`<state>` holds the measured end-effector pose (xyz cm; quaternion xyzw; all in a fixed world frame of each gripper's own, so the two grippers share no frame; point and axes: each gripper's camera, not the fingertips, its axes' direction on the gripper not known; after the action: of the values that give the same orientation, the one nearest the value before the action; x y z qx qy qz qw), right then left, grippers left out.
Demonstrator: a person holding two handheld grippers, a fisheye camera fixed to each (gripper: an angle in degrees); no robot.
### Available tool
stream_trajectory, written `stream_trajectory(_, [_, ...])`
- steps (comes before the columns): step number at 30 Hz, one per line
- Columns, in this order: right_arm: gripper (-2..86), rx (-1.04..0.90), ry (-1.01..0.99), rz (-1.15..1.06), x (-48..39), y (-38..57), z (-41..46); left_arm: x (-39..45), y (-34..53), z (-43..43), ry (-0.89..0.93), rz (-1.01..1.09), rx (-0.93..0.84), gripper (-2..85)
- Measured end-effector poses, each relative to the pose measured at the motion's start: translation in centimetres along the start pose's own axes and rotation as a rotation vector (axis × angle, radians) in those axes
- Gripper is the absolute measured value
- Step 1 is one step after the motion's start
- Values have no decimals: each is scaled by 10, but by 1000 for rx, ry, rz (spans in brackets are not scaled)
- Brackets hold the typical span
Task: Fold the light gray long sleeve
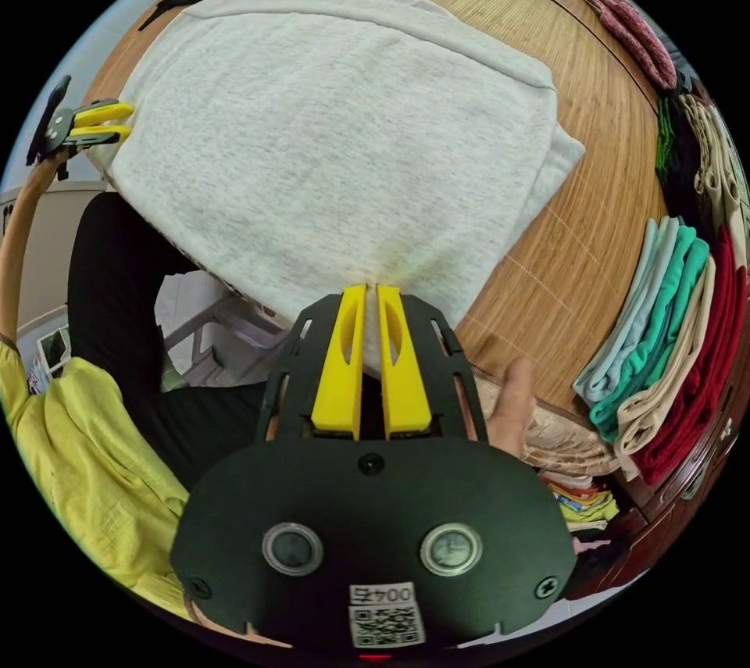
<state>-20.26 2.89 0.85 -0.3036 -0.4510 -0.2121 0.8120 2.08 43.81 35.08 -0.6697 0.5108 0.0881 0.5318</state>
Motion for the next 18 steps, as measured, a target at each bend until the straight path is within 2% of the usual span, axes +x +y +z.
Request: stream_trajectory(18, [36,88,-6,54,18,74,-3,36,9,-45,10,-39,10,116])
